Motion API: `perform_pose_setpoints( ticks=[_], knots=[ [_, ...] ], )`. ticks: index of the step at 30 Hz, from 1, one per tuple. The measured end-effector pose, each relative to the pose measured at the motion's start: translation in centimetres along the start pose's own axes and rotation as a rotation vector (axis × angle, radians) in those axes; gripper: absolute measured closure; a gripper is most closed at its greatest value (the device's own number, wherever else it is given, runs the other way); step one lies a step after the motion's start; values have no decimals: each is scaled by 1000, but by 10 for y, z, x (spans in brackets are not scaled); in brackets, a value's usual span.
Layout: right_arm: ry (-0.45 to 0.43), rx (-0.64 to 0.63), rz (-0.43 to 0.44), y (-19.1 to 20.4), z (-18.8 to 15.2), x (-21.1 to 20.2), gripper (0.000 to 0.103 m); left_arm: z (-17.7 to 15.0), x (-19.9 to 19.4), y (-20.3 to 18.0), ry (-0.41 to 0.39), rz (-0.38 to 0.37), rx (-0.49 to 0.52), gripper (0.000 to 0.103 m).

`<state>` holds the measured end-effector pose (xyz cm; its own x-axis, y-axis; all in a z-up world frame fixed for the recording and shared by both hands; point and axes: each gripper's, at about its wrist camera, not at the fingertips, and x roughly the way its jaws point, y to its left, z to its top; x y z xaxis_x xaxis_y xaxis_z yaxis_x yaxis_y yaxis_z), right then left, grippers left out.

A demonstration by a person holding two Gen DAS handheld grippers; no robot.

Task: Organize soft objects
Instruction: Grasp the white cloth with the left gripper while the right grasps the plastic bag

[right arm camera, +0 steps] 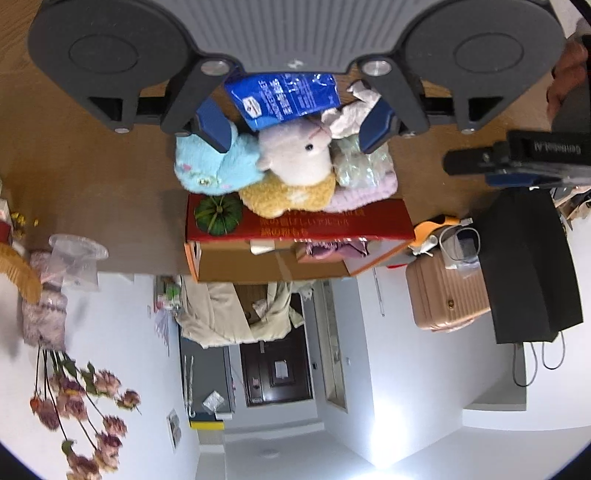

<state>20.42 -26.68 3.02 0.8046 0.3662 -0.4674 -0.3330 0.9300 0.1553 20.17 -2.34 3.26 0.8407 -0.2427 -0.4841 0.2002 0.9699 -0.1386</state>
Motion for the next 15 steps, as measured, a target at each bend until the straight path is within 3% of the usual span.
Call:
perform_pose_setpoints(
  ticks=[3, 7, 9, 11, 12, 13, 15],
  knots=[
    [10, 8, 14, -2, 0, 10, 43, -3, 19, -9, 46, -55, 17, 3],
    [4, 44, 20, -9, 1, 22, 53, -6, 45, -22, 116, -98, 56, 26],
    [1, 55, 13, -12, 3, 26, 53, -7, 56, -25, 145, -113, 56, 33],
    [0, 58, 7, -15, 5, 31, 53, -9, 65, -26, 176, -121, 58, 55],
    [2, 61, 6, -16, 6, 34, 53, -9, 70, -25, 201, -133, 58, 76],
    [4, 63, 5, -17, 6, 36, 53, -9, 71, -26, 199, -143, 61, 87],
    [13, 61, 8, -17, 6, 42, 53, -6, 67, -23, 198, -166, 64, 92]
  ],
)
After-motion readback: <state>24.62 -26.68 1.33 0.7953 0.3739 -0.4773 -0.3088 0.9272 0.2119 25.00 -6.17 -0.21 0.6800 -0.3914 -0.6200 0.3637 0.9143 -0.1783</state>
